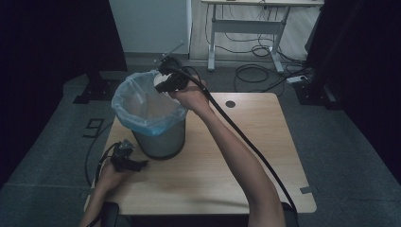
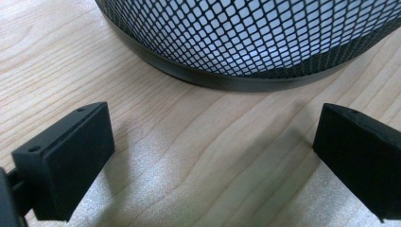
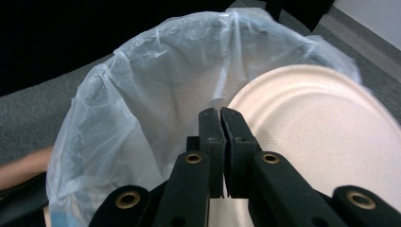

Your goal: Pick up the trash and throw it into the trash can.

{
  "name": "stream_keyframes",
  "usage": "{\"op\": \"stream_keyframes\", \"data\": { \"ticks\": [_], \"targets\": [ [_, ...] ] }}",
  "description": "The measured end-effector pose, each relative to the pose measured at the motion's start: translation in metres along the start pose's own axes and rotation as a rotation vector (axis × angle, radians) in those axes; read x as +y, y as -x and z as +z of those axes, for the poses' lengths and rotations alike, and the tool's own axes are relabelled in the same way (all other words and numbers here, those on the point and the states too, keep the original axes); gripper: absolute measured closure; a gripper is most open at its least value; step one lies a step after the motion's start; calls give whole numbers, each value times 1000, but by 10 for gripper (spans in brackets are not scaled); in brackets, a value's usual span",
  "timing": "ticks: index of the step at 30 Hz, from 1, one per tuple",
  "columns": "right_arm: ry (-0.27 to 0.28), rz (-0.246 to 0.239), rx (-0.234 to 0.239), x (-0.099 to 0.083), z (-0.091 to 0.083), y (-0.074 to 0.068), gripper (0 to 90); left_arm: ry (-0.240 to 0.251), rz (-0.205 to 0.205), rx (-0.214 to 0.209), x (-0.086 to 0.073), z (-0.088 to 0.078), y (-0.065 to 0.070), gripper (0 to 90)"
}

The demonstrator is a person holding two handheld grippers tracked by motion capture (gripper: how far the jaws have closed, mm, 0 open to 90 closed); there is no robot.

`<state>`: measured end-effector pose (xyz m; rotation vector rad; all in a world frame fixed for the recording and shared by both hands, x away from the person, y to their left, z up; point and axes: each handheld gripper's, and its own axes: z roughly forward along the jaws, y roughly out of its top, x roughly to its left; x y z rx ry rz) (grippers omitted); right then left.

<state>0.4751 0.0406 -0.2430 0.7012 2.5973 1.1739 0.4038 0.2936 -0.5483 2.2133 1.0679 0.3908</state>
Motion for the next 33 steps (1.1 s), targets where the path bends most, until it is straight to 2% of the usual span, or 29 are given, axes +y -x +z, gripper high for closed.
{"op": "stream_keyframes", "data": {
  "ticks": [7, 15, 20, 22, 24, 25, 26, 28, 30, 33],
  "targets": [
    [-24, -28, 31, 6, 23, -14, 869, 0, 0, 0, 0, 0, 0, 0],
    [-61, -39, 65, 6, 52, -25, 860, 0, 1, -1, 0, 0, 0, 0],
    [-86, -40, 96, 4, 66, -30, 854, 0, 2, -1, 0, 0, 0, 0],
    [-102, -60, 88, 5, 69, -33, 852, -1, 2, -2, 0, 0, 0, 0],
    [-96, -50, 114, 5, 70, -33, 838, -1, 2, -2, 0, 0, 0, 0],
    [-105, -52, 121, 5, 70, -33, 816, -1, 2, -2, 0, 0, 0, 0],
    [-109, -52, 118, 5, 70, -34, 734, 0, 1, -2, 0, 0, 0, 0],
    [-84, -42, 100, 5, 68, -33, 562, -1, 2, -1, 0, 0, 0, 0],
    [-74, -29, 92, 5, 67, -31, 449, -1, 2, -2, 0, 0, 0, 0],
    [-72, -35, 79, 4, 63, -27, 335, 0, 1, -1, 0, 0, 0, 0]
  ]
}}
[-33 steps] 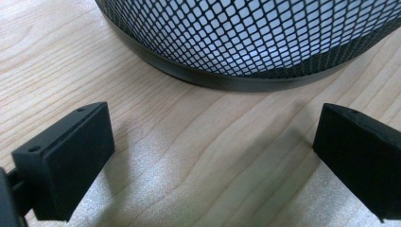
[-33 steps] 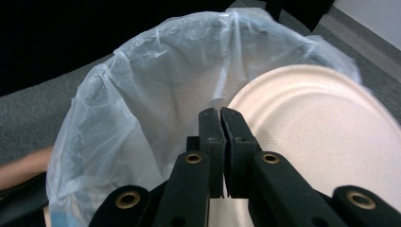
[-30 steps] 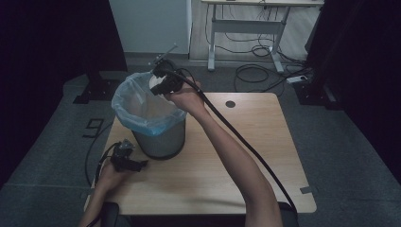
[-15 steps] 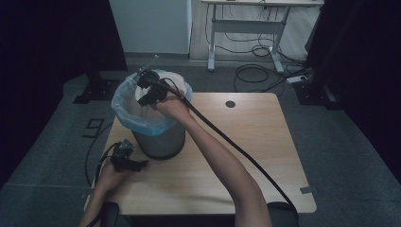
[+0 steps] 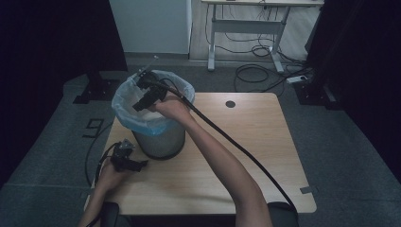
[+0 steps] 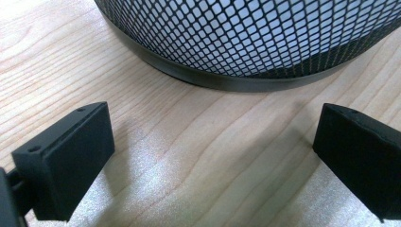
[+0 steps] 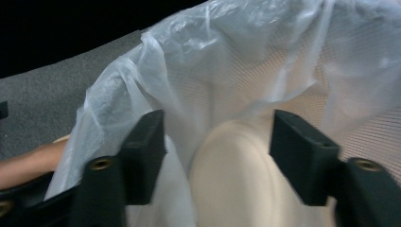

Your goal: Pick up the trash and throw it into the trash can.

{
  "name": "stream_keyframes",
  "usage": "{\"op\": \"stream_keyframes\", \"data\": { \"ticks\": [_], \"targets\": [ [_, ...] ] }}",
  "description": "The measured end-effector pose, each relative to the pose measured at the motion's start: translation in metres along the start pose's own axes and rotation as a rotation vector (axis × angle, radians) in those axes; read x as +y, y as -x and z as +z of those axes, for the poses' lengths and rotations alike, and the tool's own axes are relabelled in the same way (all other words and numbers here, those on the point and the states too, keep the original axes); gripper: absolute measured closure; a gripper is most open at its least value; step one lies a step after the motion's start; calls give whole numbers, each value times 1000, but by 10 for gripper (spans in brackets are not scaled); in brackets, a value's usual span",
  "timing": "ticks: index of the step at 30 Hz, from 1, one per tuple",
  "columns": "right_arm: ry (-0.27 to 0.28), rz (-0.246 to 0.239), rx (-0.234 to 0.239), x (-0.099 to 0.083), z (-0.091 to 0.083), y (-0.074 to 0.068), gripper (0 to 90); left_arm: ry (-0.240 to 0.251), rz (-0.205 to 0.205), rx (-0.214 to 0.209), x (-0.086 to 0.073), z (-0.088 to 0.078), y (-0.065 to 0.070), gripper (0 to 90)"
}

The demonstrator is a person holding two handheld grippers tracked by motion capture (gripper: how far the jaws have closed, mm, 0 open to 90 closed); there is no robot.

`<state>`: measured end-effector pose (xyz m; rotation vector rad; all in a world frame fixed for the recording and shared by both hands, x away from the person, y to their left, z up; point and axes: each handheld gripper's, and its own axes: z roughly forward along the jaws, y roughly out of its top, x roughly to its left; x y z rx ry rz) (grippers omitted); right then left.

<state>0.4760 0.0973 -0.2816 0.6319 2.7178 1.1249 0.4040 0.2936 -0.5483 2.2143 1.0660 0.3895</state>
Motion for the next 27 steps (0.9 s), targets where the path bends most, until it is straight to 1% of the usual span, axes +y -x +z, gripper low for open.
{"op": "stream_keyframes", "data": {
  "ticks": [2, 4, 6, 8, 9, 12, 14, 17, 20, 27],
  "targets": [
    [2, -2, -13, -2, -5, 3, 267, 0, 1, 0, 0, 0, 0, 0],
    [16, -1, -8, -5, -11, 7, 246, 0, 0, 0, 0, 0, 0, 0],
    [38, 7, -5, -8, -18, 11, 184, 0, 0, 0, 0, 0, 0, 0],
    [44, 8, -6, -12, -25, 14, 158, 0, 1, 0, 0, 0, 0, 0],
    [47, 11, -9, -15, -28, 16, 129, 0, 0, 0, 0, 0, 0, 0],
    [47, 12, -19, -21, -36, 21, 119, 0, 1, 0, 0, 0, 0, 0],
    [58, 14, -31, -26, -42, 23, 74, 0, 1, 0, 0, 0, 0, 0],
    [68, 10, -68, -32, -49, 26, 2, 0, 1, 0, 0, 0, 0, 0],
    [68, 8, -91, -39, -56, 29, 0, 0, 1, 0, 0, 0, 0, 0],
    [92, 28, -108, -54, -71, 37, 0, 0, 1, 0, 0, 0, 0, 0]
  ]
}}
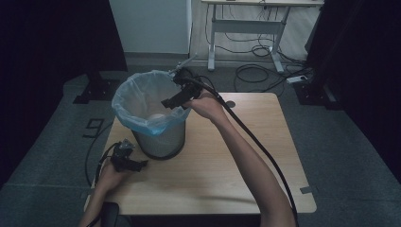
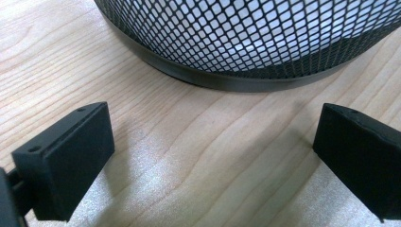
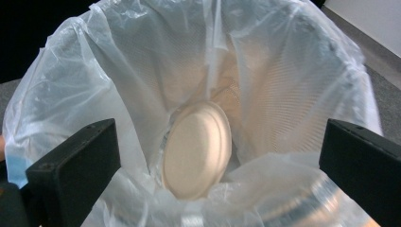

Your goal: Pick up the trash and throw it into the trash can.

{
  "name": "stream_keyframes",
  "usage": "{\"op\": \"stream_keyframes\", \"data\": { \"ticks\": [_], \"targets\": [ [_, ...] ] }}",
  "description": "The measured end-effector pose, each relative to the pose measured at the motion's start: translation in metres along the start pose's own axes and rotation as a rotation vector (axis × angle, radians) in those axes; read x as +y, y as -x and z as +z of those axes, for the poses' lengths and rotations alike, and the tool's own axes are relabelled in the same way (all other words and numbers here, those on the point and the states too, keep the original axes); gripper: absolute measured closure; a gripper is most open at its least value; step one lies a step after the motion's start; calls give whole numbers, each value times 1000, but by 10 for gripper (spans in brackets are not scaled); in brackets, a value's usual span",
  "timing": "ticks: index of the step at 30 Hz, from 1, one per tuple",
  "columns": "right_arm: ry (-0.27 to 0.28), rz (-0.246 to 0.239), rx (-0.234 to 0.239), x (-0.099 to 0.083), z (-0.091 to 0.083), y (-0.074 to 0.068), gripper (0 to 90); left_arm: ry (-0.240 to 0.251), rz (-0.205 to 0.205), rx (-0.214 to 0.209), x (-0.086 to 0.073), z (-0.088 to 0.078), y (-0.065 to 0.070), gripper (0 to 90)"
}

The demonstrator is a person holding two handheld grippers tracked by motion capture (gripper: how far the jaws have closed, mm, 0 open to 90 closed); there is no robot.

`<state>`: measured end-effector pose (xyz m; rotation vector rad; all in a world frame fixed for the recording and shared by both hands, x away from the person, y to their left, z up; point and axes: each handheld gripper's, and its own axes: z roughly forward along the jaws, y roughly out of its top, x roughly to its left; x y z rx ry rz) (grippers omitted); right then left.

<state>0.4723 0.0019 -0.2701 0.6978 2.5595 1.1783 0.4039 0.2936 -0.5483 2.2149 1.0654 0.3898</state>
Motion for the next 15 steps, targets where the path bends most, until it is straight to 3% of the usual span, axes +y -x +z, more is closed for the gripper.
{"op": "stream_keyframes", "data": {
  "ticks": [15],
  "targets": [
    [20, 37, -58, -33, -28, 21, 0, 0, 0, 0, 0, 0, 0, 0]
  ]
}}
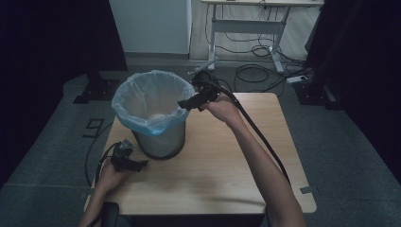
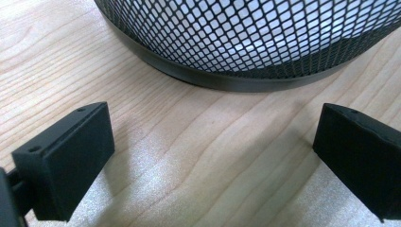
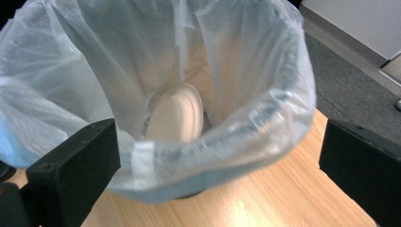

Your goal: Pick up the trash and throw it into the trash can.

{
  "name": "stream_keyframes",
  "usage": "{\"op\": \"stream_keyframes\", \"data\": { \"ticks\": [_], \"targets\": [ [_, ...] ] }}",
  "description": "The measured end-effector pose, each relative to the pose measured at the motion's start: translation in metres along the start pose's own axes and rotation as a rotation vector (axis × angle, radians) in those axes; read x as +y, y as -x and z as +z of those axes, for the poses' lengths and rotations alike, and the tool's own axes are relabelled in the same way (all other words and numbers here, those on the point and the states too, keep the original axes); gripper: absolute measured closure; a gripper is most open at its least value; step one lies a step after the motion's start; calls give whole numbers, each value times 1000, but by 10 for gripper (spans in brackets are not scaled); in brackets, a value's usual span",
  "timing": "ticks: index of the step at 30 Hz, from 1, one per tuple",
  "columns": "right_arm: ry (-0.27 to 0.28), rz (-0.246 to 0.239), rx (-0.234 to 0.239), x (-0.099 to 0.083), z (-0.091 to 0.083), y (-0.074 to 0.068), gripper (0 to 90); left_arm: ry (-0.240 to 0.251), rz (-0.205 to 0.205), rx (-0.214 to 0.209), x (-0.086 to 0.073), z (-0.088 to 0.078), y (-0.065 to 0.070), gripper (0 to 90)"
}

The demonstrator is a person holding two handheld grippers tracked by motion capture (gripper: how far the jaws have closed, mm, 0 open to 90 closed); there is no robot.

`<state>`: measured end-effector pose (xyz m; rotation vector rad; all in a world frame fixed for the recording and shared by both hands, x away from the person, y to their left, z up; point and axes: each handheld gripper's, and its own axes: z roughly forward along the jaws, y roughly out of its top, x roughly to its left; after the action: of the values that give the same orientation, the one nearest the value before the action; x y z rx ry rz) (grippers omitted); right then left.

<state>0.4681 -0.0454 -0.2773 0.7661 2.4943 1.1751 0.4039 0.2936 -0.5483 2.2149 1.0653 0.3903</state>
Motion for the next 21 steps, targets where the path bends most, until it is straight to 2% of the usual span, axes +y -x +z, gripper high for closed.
{"op": "stream_keyframes", "data": {
  "ticks": [21],
  "targets": [
    [29, 41, -64, -57, -27, 24, 0, 0, -2, 2, 0, 0, 0, 0]
  ]
}}
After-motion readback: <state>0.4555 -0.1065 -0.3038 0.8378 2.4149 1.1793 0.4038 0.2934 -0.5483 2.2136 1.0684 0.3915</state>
